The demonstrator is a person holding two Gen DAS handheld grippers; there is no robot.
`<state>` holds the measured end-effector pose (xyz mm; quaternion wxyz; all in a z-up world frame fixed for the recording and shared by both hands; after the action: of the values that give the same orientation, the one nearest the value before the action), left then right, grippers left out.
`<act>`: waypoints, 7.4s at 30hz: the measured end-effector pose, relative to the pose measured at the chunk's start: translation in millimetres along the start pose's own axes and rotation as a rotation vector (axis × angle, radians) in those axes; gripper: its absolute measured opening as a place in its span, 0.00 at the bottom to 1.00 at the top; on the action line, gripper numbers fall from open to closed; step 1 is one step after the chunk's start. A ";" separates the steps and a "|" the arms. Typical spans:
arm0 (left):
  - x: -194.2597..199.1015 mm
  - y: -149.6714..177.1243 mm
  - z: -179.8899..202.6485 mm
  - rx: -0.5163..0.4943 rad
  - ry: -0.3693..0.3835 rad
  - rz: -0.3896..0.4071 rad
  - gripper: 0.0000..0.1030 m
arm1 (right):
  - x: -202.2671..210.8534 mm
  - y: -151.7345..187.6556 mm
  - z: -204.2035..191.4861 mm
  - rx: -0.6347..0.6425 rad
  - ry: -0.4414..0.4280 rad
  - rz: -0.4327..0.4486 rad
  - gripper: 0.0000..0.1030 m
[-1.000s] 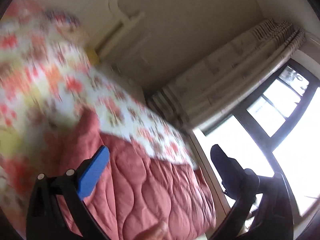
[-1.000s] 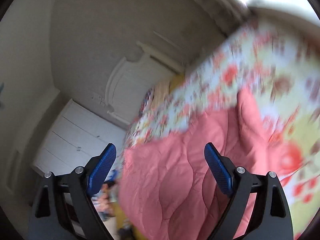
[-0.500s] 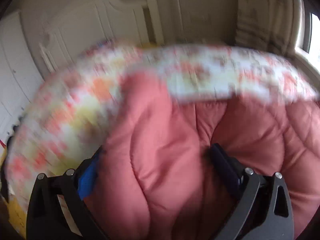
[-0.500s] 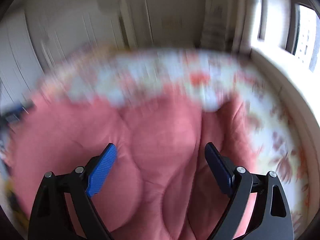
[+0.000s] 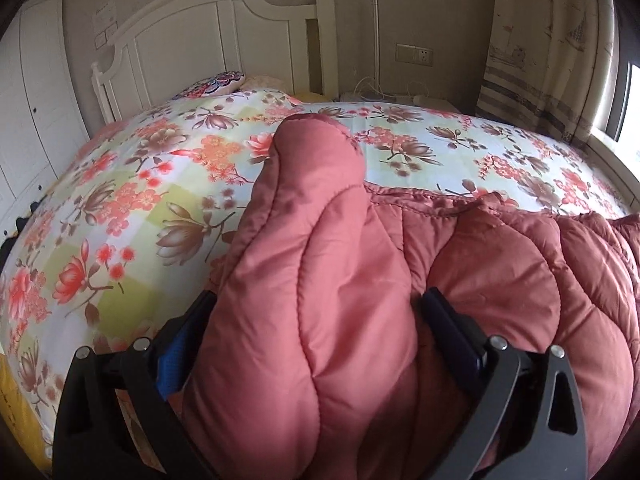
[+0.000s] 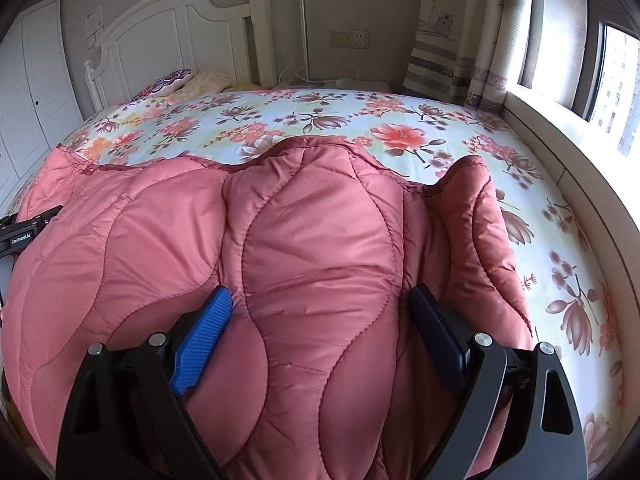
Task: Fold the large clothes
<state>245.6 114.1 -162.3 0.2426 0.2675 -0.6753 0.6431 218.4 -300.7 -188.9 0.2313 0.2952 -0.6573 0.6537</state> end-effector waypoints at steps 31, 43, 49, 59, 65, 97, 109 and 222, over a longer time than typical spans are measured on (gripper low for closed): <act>-7.7 -0.3 -0.8 0.021 0.016 -0.021 0.98 | -6.3 -49.5 43.7 -0.157 0.190 -0.020 0.84; -10.4 0.2 -0.2 0.014 0.014 -0.046 0.98 | -36.2 -30.2 69.3 -0.312 0.050 -0.069 0.84; 72.6 -49.2 67.4 -0.063 0.076 0.208 0.98 | -32.4 -24.1 69.3 -0.292 0.083 -0.061 0.84; 1.4 -3.0 197.4 -0.381 0.150 -0.048 0.98 | -29.6 -23.2 72.6 -0.321 0.054 -0.049 0.84; 34.9 -49.9 143.9 -0.263 0.162 0.049 0.98 | -29.3 -22.4 72.4 -0.326 0.048 -0.046 0.84; -45.7 -28.6 23.7 0.013 0.127 -0.112 0.98 | -29.6 -14.6 -97.9 0.136 0.015 -0.091 0.84; -51.7 -25.5 26.7 -0.013 0.102 -0.146 0.98 | -27.1 3.6 86.0 -0.411 0.039 -0.092 0.89; 94.7 76.8 109.7 -0.251 0.191 0.114 0.98 | 55.2 63.9 -99.2 0.264 -0.030 -0.028 0.96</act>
<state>125.6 2.2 -161.5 0.3002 0.1340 -0.7385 0.5887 126.5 -208.5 -193.2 0.1896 0.3421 -0.5648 0.7266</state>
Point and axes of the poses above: each gripper's, at about its wrist camera, not at the fingertips, and x roughly against the way its jaws point, z to its right, y to its underside, the point moved 10 cm from there along -x, roughly the way its jaws point, and after that the axes turned 3 degrees about -x, right-handed, at the moved point
